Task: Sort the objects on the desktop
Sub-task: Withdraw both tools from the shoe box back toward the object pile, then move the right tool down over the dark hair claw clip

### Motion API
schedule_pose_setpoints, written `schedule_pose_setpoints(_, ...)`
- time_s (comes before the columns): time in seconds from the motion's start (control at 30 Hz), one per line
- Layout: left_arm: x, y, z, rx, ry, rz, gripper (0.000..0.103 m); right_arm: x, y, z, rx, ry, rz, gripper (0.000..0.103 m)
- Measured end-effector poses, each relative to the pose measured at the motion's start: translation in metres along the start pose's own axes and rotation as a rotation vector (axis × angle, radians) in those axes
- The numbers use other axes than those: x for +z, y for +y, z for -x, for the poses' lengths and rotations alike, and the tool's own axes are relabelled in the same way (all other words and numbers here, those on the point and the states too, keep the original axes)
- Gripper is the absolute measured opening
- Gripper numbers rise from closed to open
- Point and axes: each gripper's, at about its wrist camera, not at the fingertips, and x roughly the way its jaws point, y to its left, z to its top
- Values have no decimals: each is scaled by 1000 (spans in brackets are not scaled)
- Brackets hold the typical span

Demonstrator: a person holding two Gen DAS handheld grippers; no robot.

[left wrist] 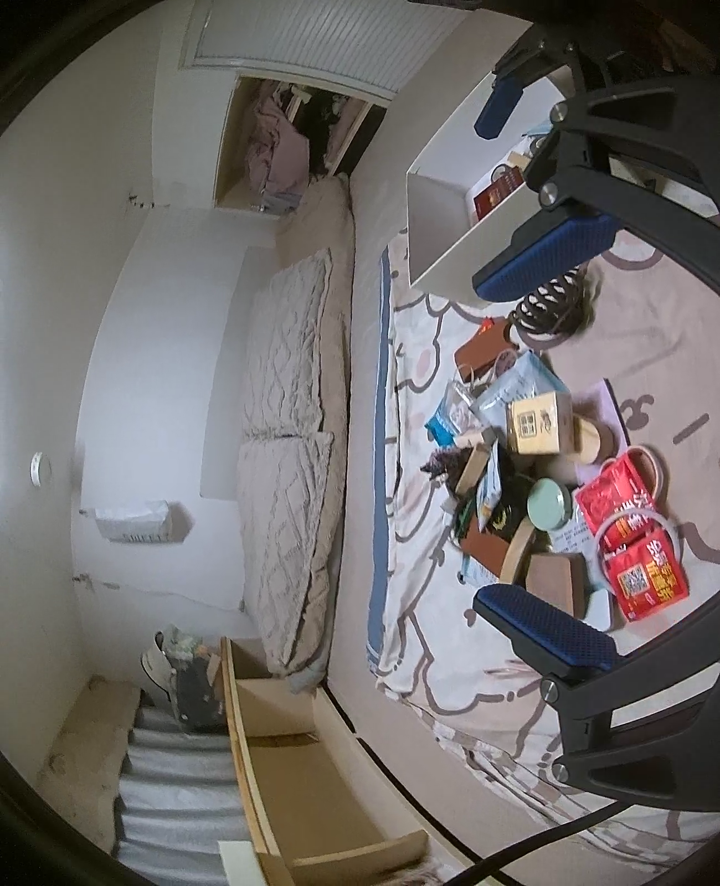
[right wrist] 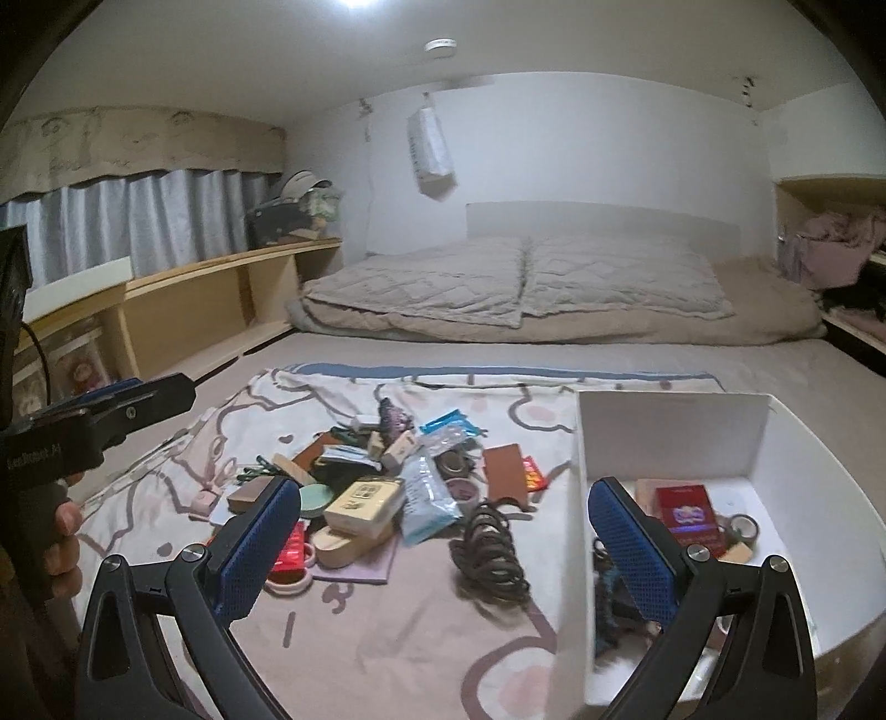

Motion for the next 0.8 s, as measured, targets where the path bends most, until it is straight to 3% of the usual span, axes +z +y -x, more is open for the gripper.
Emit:
schedule_pose_setpoints(0.43,-16,24,-21,43,59,32,103,-24,23,-46,80,44,135,103)
schedule_pose_setpoints(0.67,-22,29,-32,54,81,43,103,-37,13,-71,58,100,122,103)
schedule_pose_setpoints(0.8,-26,33,-39,59,99,52,103,-38,13,-73,37,88,147,103)
